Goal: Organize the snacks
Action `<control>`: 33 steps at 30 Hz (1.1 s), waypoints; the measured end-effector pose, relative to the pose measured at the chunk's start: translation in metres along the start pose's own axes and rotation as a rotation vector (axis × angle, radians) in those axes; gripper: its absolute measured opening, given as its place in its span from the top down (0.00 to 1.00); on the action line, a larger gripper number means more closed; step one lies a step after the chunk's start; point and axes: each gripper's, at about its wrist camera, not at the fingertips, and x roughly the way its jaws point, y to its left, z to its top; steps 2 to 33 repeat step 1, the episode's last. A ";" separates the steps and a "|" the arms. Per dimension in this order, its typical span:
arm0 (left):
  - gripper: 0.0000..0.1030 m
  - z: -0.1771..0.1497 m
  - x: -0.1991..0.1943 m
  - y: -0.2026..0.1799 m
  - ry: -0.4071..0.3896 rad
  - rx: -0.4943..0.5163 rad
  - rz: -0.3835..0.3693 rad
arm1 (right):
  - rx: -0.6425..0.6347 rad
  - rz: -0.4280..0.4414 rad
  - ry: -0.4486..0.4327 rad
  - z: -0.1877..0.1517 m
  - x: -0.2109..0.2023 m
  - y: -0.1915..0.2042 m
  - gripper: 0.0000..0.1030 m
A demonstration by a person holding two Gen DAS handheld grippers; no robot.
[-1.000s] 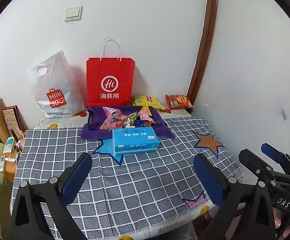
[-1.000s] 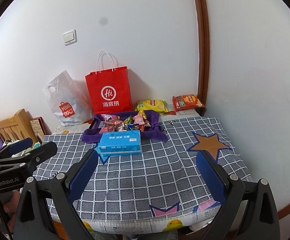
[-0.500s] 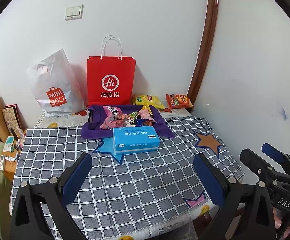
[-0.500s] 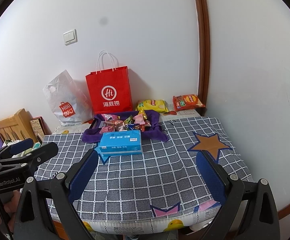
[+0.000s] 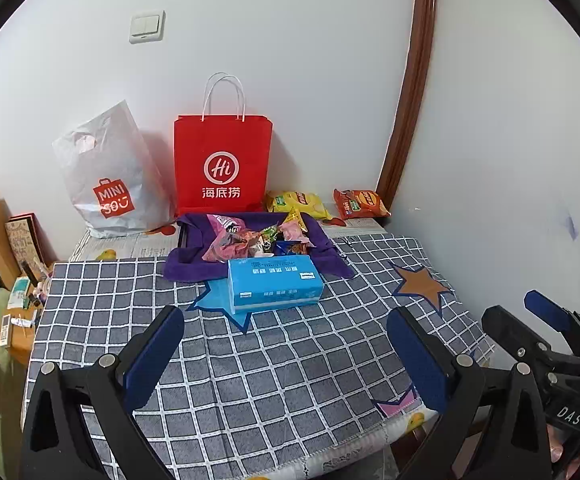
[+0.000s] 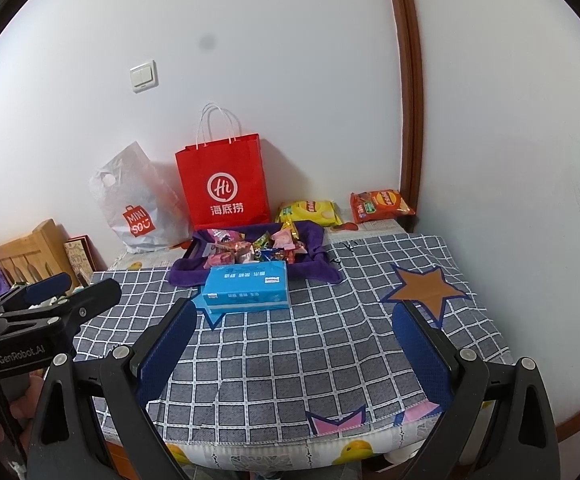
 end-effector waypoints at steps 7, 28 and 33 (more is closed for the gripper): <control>0.01 0.000 0.003 0.000 0.002 -0.001 0.006 | -0.004 -0.002 0.000 0.000 0.003 0.001 0.05; 0.01 0.000 0.003 0.000 0.002 -0.001 0.006 | -0.004 -0.002 0.000 0.000 0.003 0.001 0.05; 0.01 0.000 0.003 0.000 0.002 -0.001 0.006 | -0.004 -0.002 0.000 0.000 0.003 0.001 0.05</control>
